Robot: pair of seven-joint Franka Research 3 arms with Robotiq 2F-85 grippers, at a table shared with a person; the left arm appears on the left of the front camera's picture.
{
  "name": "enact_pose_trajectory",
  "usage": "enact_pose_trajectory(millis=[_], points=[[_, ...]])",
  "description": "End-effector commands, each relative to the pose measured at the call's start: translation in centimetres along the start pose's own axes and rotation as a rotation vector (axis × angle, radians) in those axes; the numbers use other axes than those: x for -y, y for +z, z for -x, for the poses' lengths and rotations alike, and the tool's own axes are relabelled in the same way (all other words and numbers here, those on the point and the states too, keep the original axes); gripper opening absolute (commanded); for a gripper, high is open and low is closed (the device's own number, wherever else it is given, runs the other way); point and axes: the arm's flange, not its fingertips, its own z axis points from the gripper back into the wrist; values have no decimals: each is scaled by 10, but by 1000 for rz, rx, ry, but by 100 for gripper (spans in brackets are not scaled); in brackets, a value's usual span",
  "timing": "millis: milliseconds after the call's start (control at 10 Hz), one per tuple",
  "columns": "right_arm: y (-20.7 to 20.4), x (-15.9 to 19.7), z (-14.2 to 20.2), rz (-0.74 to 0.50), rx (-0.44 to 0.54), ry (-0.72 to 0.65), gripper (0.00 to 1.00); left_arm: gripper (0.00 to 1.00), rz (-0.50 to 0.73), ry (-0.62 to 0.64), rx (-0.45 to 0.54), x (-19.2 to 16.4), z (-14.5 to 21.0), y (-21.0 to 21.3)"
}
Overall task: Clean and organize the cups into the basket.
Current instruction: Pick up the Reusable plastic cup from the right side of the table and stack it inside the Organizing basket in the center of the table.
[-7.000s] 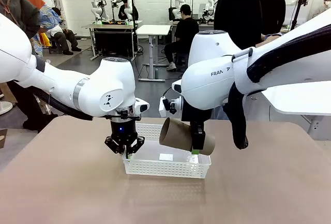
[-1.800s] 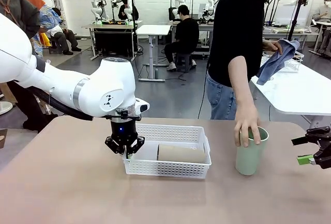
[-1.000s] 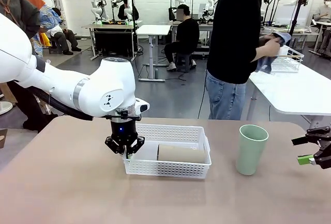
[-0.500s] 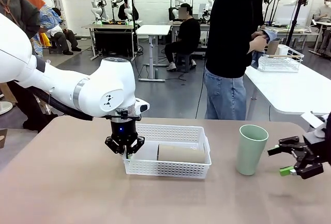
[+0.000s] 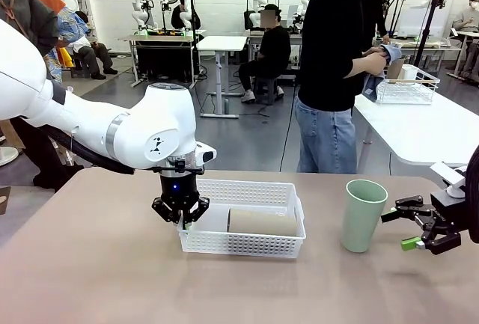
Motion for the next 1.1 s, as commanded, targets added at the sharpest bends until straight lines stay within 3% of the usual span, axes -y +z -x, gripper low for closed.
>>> enact_pose_trajectory(millis=[0,600,1000], points=[[-3,6,4,19,10,-27,100,0,2,2,-1,0,1,0],[-23,33,5,121,49,-131,100,0,2,2,-1,0,1,0],[-40,40,4,100,44,-140,100,0,2,2,-1,0,1,0]])
